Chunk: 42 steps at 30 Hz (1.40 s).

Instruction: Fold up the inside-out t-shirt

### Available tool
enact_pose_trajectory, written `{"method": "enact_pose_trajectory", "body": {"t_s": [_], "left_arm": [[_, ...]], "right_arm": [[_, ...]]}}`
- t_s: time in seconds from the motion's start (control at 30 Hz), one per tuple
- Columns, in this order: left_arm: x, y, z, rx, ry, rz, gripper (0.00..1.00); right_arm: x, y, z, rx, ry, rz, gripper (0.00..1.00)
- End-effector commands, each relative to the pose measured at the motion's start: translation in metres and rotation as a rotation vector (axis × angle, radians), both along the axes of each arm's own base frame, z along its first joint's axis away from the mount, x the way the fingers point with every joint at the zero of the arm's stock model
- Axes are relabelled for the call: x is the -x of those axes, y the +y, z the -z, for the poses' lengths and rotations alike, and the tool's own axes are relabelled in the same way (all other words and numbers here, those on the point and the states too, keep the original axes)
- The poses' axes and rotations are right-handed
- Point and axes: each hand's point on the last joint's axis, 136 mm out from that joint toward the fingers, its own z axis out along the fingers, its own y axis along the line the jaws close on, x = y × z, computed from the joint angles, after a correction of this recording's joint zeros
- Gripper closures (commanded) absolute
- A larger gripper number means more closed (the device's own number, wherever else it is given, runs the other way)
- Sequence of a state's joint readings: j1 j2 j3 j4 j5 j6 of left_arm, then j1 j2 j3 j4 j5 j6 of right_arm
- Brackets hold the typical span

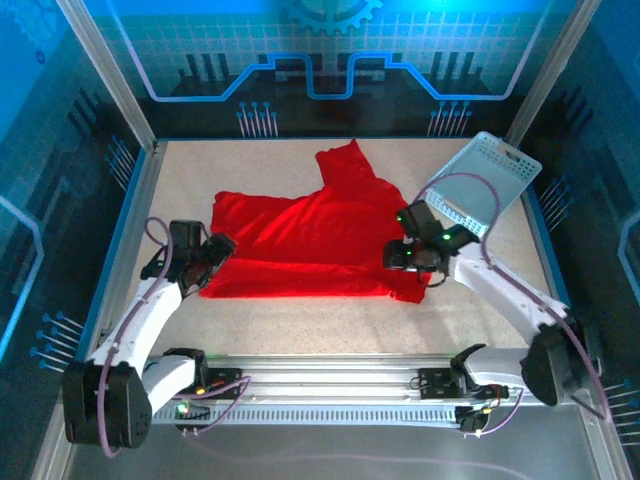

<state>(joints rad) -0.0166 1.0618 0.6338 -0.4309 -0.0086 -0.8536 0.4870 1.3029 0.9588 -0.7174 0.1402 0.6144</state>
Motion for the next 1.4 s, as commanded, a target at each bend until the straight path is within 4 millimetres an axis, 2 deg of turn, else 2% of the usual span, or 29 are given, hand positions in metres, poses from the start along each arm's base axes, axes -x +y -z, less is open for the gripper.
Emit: {"method": "enact_pose_trajectory", "body": {"t_s": [0.0, 0.1, 0.17, 0.2, 0.33, 0.47, 0.53, 0.57, 0.6, 0.67, 0.77, 0.8, 0.9, 1.03, 1.17, 1.3, 1.37], "left_arm": [[-0.003, -0.019, 0.019, 0.034, 0.050, 0.095, 0.20], [-0.009, -0.020, 0.036, 0.028, 0.103, 0.120, 0.23], [-0.009, -0.021, 0.047, 0.036, 0.137, 0.125, 0.25], [-0.008, -0.022, 0.053, 0.042, 0.154, 0.124, 0.25], [0.012, -0.019, 0.072, 0.051, 0.216, 0.083, 0.25], [0.041, -0.002, 0.076, -0.008, 0.243, -0.003, 0.24], [0.045, 0.003, 0.067, -0.024, 0.214, -0.033, 0.22], [0.040, 0.004, 0.057, -0.026, 0.179, -0.033, 0.22], [0.033, 0.003, 0.044, -0.029, 0.140, -0.019, 0.22], [0.007, 0.000, 0.007, -0.048, 0.044, 0.018, 0.21], [-0.038, -0.005, -0.040, -0.088, -0.063, 0.087, 0.18], [-0.052, -0.006, -0.046, -0.095, -0.068, 0.099, 0.17], [-0.098, -0.015, -0.044, -0.069, -0.038, 0.141, 0.21], [-0.149, -0.034, -0.017, 0.018, -0.016, 0.189, 0.28], [-0.175, -0.041, 0.014, 0.052, 0.026, 0.206, 0.31], [-0.178, -0.033, 0.044, 0.027, 0.099, 0.191, 0.32], [-0.171, -0.024, 0.057, 0.034, 0.132, 0.157, 0.33]], "right_arm": [[-0.003, 0.018, 0.031, -0.046, 0.061, 0.008, 0.43], [-0.002, 0.009, 0.053, -0.004, 0.101, 0.050, 0.43], [-0.001, -0.003, 0.064, 0.032, 0.133, 0.099, 0.43], [0.007, -0.015, 0.077, 0.062, 0.171, 0.130, 0.43], [0.023, -0.049, 0.099, 0.087, 0.250, 0.266, 0.44], [0.037, -0.069, 0.099, 0.108, 0.251, 0.347, 0.43], [0.037, -0.068, 0.091, 0.105, 0.232, 0.348, 0.43], [0.033, -0.065, 0.081, 0.107, 0.202, 0.324, 0.43], [0.026, -0.061, 0.069, 0.121, 0.164, 0.297, 0.42], [0.004, -0.052, 0.032, 0.159, 0.046, 0.236, 0.42], [-0.041, -0.022, -0.015, 0.095, -0.093, 0.110, 0.39], [-0.054, -0.014, -0.021, 0.071, -0.105, 0.085, 0.39], [-0.104, 0.013, -0.031, 0.006, -0.140, 0.015, 0.39], [-0.162, 0.040, -0.010, -0.043, -0.084, -0.038, 0.40], [-0.198, 0.043, 0.024, -0.042, -0.012, -0.016, 0.40], [-0.208, 0.022, 0.055, -0.022, 0.069, 0.060, 0.41], [-0.201, 0.001, 0.071, 0.000, 0.120, 0.129, 0.41]]}}
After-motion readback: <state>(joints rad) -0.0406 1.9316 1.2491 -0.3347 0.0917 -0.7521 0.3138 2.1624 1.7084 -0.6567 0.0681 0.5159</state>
